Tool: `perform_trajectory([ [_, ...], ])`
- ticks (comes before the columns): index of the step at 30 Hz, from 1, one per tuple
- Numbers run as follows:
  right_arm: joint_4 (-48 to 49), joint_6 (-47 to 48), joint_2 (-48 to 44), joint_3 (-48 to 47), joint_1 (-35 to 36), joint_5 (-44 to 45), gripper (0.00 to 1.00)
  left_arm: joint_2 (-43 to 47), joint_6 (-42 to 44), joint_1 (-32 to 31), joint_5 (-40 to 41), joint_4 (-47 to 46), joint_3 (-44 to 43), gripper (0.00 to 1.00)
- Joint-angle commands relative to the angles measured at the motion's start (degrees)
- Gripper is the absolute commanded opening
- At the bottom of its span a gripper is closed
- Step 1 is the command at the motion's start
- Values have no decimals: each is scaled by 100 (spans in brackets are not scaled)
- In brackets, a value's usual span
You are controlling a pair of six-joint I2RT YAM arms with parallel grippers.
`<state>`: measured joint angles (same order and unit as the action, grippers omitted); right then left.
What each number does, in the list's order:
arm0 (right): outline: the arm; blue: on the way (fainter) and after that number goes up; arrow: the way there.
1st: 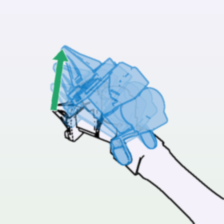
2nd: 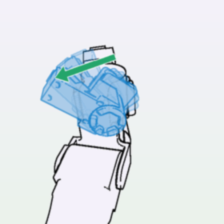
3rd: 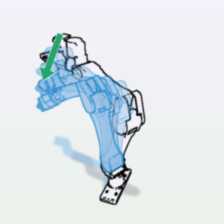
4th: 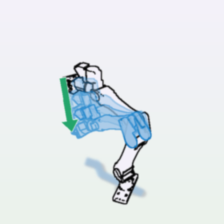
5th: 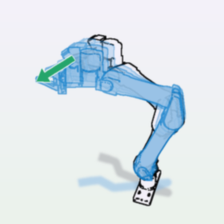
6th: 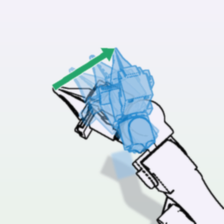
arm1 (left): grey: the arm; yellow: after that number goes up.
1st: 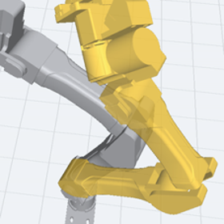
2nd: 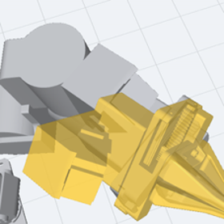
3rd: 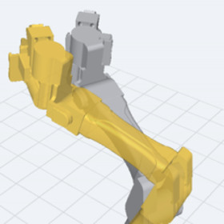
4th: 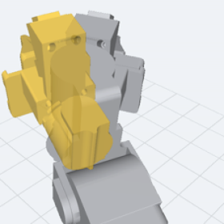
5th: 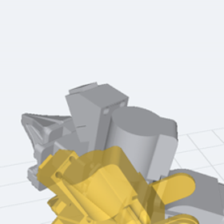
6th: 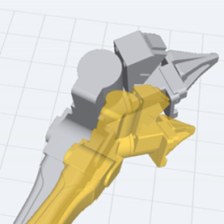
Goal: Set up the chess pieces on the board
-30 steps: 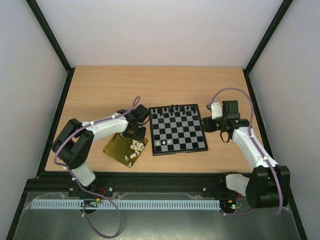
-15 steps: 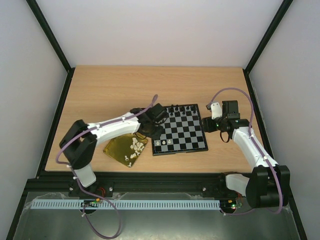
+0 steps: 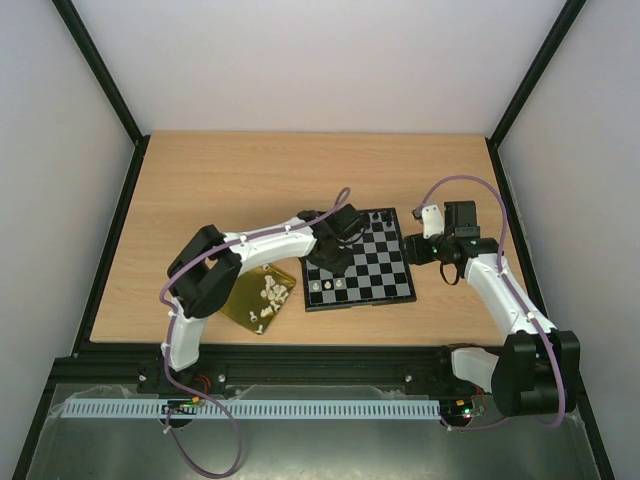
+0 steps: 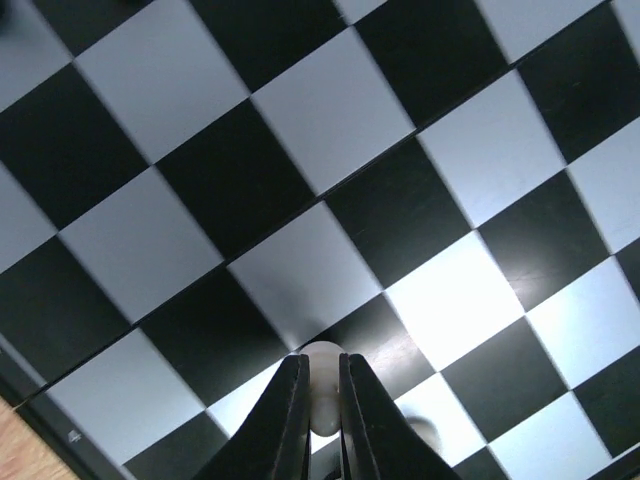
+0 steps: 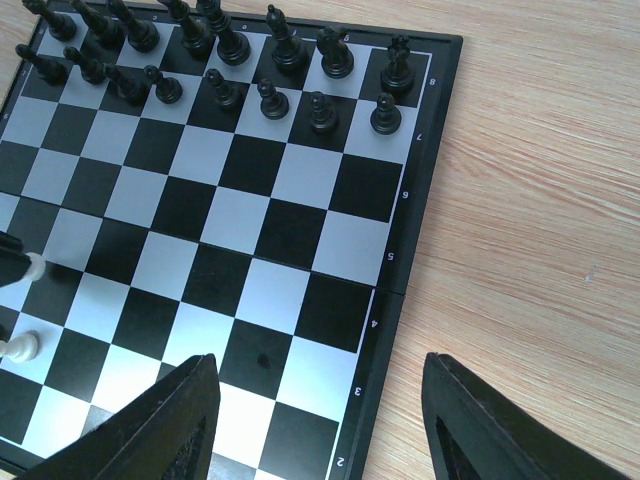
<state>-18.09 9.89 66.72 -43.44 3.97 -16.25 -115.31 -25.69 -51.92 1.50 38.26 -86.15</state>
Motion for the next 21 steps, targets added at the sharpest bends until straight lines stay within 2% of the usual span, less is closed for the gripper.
perform_trajectory([
  [1, -186, 48, 21, -39, -28, -66, 58, -262, 270, -188, -229, 154, -379, 3],
  [13, -184, 57, 45, -42, -28, -22, 58, -514, 653, -513, -625, 388, -614, 4],
  [21, -186, 57, 43, -42, -28, -27, 58, -559, 614, -576, -478, 403, -648, 5],
])
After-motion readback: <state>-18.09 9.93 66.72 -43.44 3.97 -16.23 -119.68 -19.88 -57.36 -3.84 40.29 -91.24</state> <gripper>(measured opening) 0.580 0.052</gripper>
